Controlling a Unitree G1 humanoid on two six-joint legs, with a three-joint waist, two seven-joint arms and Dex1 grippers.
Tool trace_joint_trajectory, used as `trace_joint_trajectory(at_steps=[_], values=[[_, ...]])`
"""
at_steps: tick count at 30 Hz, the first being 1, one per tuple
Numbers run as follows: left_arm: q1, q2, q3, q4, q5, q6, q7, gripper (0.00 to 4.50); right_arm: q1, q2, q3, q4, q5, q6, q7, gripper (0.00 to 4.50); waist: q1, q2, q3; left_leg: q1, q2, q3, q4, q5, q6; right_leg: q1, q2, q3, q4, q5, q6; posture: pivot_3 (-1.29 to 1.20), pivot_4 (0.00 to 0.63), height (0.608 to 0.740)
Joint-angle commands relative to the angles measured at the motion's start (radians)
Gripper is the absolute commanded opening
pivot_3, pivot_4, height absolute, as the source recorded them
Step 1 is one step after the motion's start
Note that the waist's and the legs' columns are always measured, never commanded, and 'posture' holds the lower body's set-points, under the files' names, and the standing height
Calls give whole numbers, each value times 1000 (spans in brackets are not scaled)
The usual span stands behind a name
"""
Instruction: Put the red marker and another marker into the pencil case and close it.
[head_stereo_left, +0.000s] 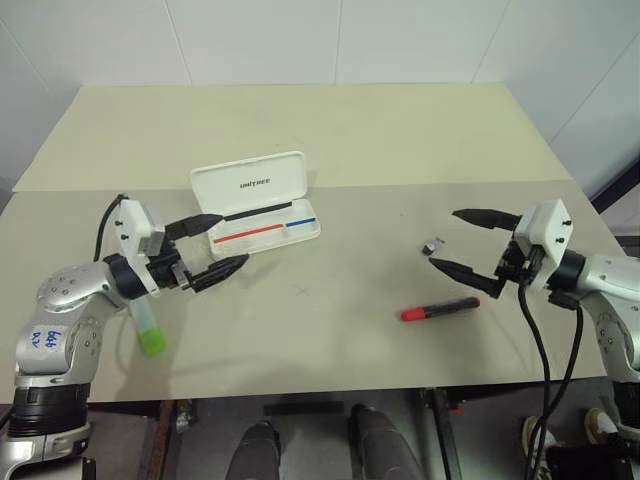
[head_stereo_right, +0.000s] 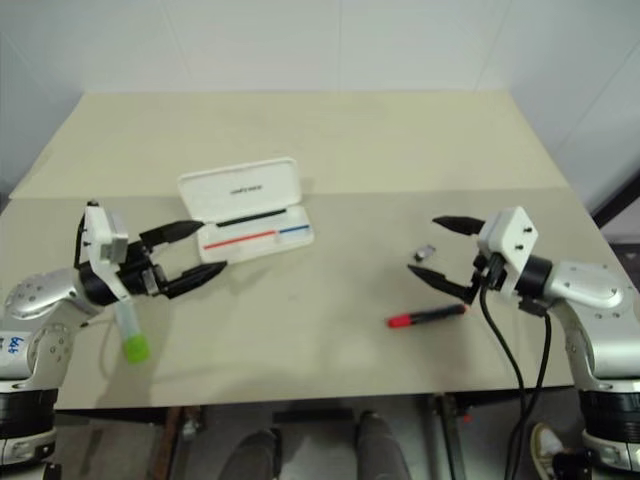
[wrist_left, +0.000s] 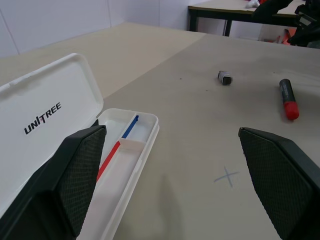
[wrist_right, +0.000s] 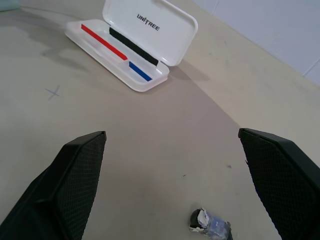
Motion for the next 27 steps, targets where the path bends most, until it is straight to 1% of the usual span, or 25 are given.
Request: trace_joint_trajectory(at_steps=[1, 6, 10, 13, 16, 20, 24, 27], values=[[-8, 6, 1, -39, 5, -4, 1, 4451, -26, 14, 11, -10, 2, -22, 4, 4500, 0, 0, 0, 0, 0, 0, 0, 0, 0, 0, 0, 0, 0, 0, 0, 0, 150, 740], [-9, 4, -10, -31, 23, -9, 3, 4451, -20, 37, 28, -31, 10, -11, 0, 4500, 0, 0, 0, 0, 0, 0, 0, 0, 0, 0, 0, 0, 0, 0, 1, 0, 150, 740], [-7, 23, -13, -18, 51, -20, -6, 4451, -40, 60, 54, -42, 11, -2, -1, 4500, -1, 0, 0, 0, 0, 0, 0, 0, 0, 0, 0, 0, 0, 0, 1, 0, 150, 740], [6, 47, -9, 14, 91, -54, -24, 3821, -57, 83, 74, -45, 7, -5, -9, 4500, -3, 0, 0, 0, 0, 0, 0, 0, 0, 0, 0, 0, 1, 0, 1, 0, 150, 740], [13, 71, -23, 55, 155, -103, -28, 2891, -68, 99, 79, -46, 7, -9, -15, 4500, -2, 0, 0, 0, 0, 0, 0, 0, 0, 0, 0, 0, 1, 0, 1, 0, 150, 740], [-24, 85, -31, 141, 215, -147, -14, 2891, -78, 120, 89, -57, 5, -3, -35, 4500, 0, 0, 0, 0, 0, 0, 0, 0, 0, 0, 0, 0, 1, 0, 1, 0, 150, 740], [-148, 96, -115, 317, 306, -178, -44, 2891, -77, 133, 96, -112, 14, 11, -55, 4500, 7, 0, 0, 0, 0, 0, 0, 0, 0, 0, 0, -1, 1, 0, 1, 0, 150, 740], [-206, 90, -149, 390, 332, -194, -68, 2891, -68, 145, 96, -157, 17, 22, -77, 4500, 8, 0, 0, 0, 0, 0, 0, 0, 0, 0, 0, -1, 1, 1, 2, 0, 150, 740]])
